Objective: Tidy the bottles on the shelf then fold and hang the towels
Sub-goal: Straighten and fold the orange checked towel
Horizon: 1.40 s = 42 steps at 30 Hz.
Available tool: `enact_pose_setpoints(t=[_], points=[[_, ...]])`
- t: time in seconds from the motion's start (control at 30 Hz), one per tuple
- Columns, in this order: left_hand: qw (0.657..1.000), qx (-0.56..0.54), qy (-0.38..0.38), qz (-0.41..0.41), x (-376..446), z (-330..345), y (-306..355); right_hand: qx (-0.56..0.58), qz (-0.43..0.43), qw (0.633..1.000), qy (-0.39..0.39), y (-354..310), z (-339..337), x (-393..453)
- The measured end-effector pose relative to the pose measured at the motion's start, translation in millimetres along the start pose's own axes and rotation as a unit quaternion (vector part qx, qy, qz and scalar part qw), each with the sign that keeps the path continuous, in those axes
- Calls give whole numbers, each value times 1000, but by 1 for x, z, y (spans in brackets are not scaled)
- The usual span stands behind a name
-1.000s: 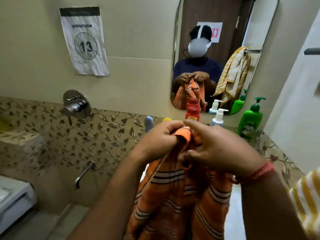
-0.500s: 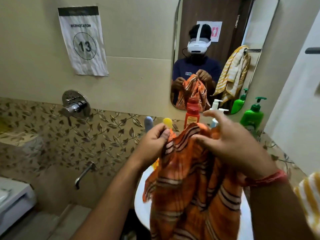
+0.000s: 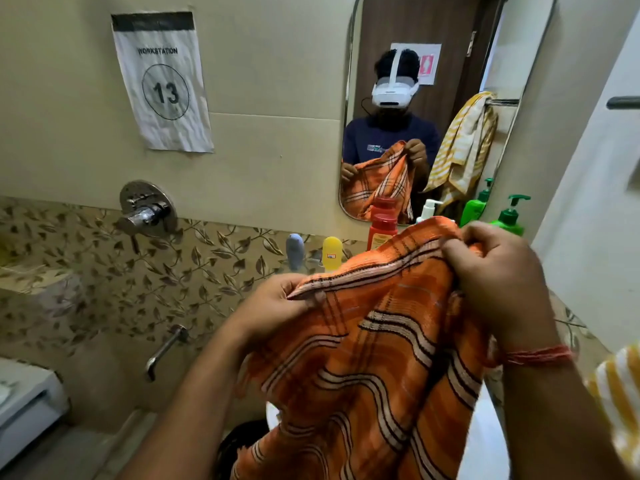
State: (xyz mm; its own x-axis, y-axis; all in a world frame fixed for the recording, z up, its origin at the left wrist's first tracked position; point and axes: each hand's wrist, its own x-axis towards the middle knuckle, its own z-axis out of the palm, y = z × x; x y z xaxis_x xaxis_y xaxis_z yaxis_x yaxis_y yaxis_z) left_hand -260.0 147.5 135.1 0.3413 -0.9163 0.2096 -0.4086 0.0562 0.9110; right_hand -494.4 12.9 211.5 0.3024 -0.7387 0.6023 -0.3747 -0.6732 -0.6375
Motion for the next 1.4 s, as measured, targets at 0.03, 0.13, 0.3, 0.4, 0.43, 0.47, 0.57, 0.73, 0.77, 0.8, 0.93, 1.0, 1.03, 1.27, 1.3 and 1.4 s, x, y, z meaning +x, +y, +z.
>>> enact_pose_setpoints(t=[0.03, 0.13, 0.3, 0.4, 0.43, 0.47, 0.57, 0.73, 0.77, 0.8, 0.93, 1.0, 1.03, 1.27, 1.3, 1.4], points=[[1000, -14, 5, 21, 0, 1, 9, -12, -20, 997, -70, -4, 4, -1], [995, -5, -45, 85, 1, 12, 47, -5, -71, 940, -332, -21, 23, -12], [990, 70, -103, 73, -1, 8, 50, -2, -115, 952, -284, -12, 38, -16], [992, 81, -96, 15, -6, -6, 26, 51, -37, 985, -161, 2, 24, -10], [997, 44, -66, 2, -6, -8, 19, 59, -27, 989, -132, 3, 20, -9], [1000, -4, -25, -9, -5, -10, 14, 63, -16, 991, -115, 4, 20, -9], [992, -112, 57, 14, -4, -5, 16, 47, -12, 990, -134, 0, 25, -10], [976, -184, 109, 35, 2, 13, 33, 31, -31, 980, -196, -7, 31, -17], [974, -188, 123, 43, 2, 15, 36, 35, -34, 977, -208, -7, 30, -18], [969, -198, 137, 48, 1, 17, 39, 41, -35, 974, -218, -7, 29, -19], [987, -105, 109, 52, -7, 18, 49, 35, -32, 968, -246, -5, 28, -21], [996, 17, 55, 64, -9, 19, 54, 27, -37, 966, -253, -4, 28, -22], [994, 50, 49, 79, -9, 20, 57, 27, -38, 966, -254, -3, 29, -22], [962, -9, 250, 108, -6, 17, 78, 280, -52, 919, -272, -6, 26, -24], [954, -38, 278, 108, -5, 14, 80, 338, -25, 891, -303, -8, 24, -25], [897, -106, 424, 73, 0, -7, 94, 399, 30, 835, -379, -2, 24, -26]])
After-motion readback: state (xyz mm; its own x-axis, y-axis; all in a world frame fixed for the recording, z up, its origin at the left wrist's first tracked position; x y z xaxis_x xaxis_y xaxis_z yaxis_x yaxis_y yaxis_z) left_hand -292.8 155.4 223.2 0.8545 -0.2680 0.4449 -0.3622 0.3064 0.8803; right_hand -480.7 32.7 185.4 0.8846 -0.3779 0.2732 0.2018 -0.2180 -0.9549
